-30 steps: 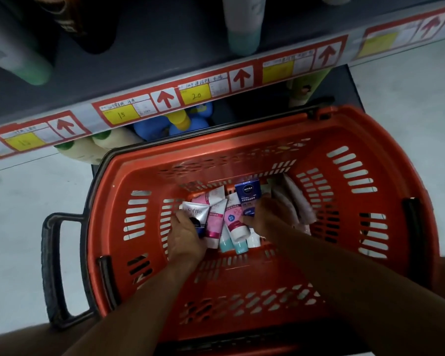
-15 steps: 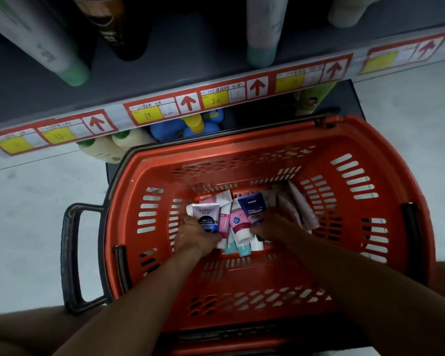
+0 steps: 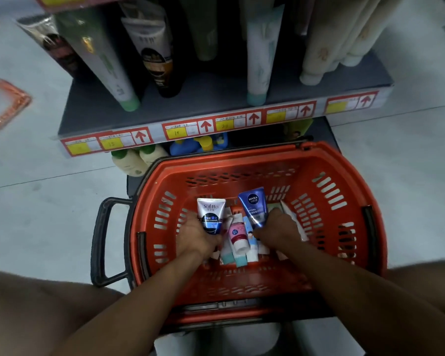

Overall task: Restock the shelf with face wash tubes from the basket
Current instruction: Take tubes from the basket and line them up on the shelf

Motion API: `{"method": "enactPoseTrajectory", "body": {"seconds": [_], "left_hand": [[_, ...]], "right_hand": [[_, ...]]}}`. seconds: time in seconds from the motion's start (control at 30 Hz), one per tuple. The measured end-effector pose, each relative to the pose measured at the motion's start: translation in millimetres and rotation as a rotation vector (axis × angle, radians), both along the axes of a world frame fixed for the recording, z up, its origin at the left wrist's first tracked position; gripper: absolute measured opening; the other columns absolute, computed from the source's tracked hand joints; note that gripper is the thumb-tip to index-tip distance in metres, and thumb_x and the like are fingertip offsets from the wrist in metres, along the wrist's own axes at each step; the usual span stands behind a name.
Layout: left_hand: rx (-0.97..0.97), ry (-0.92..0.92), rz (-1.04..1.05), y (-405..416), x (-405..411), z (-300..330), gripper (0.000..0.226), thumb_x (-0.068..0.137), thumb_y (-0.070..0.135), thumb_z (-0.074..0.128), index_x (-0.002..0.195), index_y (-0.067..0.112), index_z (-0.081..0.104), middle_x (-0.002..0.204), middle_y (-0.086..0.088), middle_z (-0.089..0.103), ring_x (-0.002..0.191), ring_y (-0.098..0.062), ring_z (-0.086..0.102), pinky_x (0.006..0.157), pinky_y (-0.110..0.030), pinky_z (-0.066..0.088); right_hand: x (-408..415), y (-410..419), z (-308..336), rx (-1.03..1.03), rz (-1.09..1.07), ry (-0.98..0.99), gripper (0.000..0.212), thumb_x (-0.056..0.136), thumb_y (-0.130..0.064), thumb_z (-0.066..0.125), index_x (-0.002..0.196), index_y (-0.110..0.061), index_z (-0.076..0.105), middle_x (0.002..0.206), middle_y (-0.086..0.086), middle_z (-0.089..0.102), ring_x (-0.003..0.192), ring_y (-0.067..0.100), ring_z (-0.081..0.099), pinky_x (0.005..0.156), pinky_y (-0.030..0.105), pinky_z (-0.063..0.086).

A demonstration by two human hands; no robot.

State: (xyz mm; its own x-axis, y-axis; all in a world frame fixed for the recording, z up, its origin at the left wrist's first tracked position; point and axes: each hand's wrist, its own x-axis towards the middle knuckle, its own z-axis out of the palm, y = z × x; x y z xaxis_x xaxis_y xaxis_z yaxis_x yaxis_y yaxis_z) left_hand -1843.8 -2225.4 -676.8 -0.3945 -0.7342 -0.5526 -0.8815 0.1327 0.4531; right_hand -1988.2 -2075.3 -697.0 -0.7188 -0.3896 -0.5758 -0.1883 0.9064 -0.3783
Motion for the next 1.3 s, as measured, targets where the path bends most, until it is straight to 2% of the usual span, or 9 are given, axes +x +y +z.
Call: {"method": "enactPoseTrajectory", "body": {"seconds": [0.1,0.2,0.4,0.6,0.7,0.83,0.97,1.13,1.3], "left_hand": [[-0.031,0.060,0.034,1.8,2.8,24.7,0.067,0.069,0.030,0.093,0.119,0.020,0.048,0.095,0.003,0.062,0.084,-0.020,0.060,0.072,-0.028,0.046],[-0.079,0.145,0.028,3.9,6.4,46.7,0.066,0.069,0.037,0.092,0.117,0.018,0.052,0.093,0.005,0.061,0.084,-0.019,0.058,0.071,-0.027,0.043],[-0.166,0.273,0.014,5.1,15.4,85.5,0.067,0.072,0.031,0.092,0.122,0.018,0.050,0.098,0.005,0.068,0.084,-0.016,0.065,0.071,-0.027,0.051],[-0.226,0.359,0.017,4.8,24.3,120.5,0.064,0.073,0.031,0.092,0.122,0.020,0.051,0.097,0.005,0.066,0.080,-0.014,0.065,0.056,-0.018,0.043],[-0.252,0.397,0.009,3.6,28.7,132.1,0.066,0.073,0.033,0.092,0.125,0.019,0.053,0.103,0.003,0.071,0.083,-0.014,0.066,0.065,-0.025,0.052],[-0.273,0.474,0.006,2.6,34.0,151.3,0.062,0.073,0.030,0.091,0.123,0.019,0.055,0.097,0.008,0.063,0.082,-0.011,0.062,0.063,-0.022,0.047],[-0.323,0.508,0.031,-2.6,37.2,173.8,0.063,0.071,0.036,0.091,0.120,0.024,0.052,0.102,0.006,0.067,0.086,-0.013,0.065,0.075,-0.034,0.058],[-0.386,0.569,0.055,-19.5,40.1,208.3,0.063,0.072,0.037,0.090,0.121,0.024,0.052,0.098,0.007,0.066,0.085,-0.012,0.065,0.068,-0.030,0.054],[-0.459,0.652,0.107,-39.8,46.9,244.7,0.063,0.070,0.038,0.090,0.121,0.025,0.054,0.098,0.010,0.068,0.089,-0.012,0.068,0.076,-0.035,0.059]], "right_hand": [[5.2,1.9,23.9,-0.091,-0.031,0.042,0.039,0.074,-0.037,0.077,0.103,-0.012,0.069,0.100,0.009,0.071,0.095,0.028,0.068,0.074,0.029,0.050],[10.8,5.0,46.0,-0.199,-0.060,0.099,0.037,0.067,-0.043,0.076,0.089,-0.014,0.072,0.085,0.004,0.073,0.079,0.023,0.070,0.068,0.032,0.056],[18.8,7.2,92.5,-0.291,-0.071,0.202,0.046,0.073,-0.049,0.078,0.099,-0.019,0.055,0.088,-0.001,0.066,0.081,0.023,0.066,0.066,0.034,0.055],[24.5,9.2,126.0,-0.356,-0.074,0.307,0.045,0.075,-0.050,0.078,0.100,-0.022,0.053,0.093,0.000,0.067,0.081,0.020,0.066,0.069,0.036,0.057],[26.7,7.9,140.2,-0.383,-0.076,0.334,0.051,0.074,-0.052,0.079,0.107,-0.020,0.056,0.097,0.001,0.069,0.083,0.020,0.068,0.068,0.037,0.058],[29.1,3.8,159.2,-0.431,-0.049,0.356,0.052,0.076,-0.052,0.080,0.109,-0.020,0.058,0.101,0.000,0.069,0.086,0.020,0.067,0.069,0.035,0.057],[31.1,-5.1,183.6,-0.477,-0.034,0.408,0.048,0.075,-0.055,0.080,0.107,-0.025,0.061,0.101,-0.003,0.070,0.087,0.019,0.067,0.068,0.034,0.055],[31.8,-25.9,221.9,-0.545,0.017,0.474,0.048,0.074,-0.055,0.079,0.107,-0.025,0.059,0.098,-0.006,0.068,0.084,0.015,0.065,0.065,0.032,0.053],[36.1,-52.7,261.4,-0.626,0.047,0.519,0.045,0.073,-0.057,0.079,0.103,-0.030,0.057,0.096,-0.008,0.069,0.086,0.016,0.066,0.071,0.036,0.055]]}}
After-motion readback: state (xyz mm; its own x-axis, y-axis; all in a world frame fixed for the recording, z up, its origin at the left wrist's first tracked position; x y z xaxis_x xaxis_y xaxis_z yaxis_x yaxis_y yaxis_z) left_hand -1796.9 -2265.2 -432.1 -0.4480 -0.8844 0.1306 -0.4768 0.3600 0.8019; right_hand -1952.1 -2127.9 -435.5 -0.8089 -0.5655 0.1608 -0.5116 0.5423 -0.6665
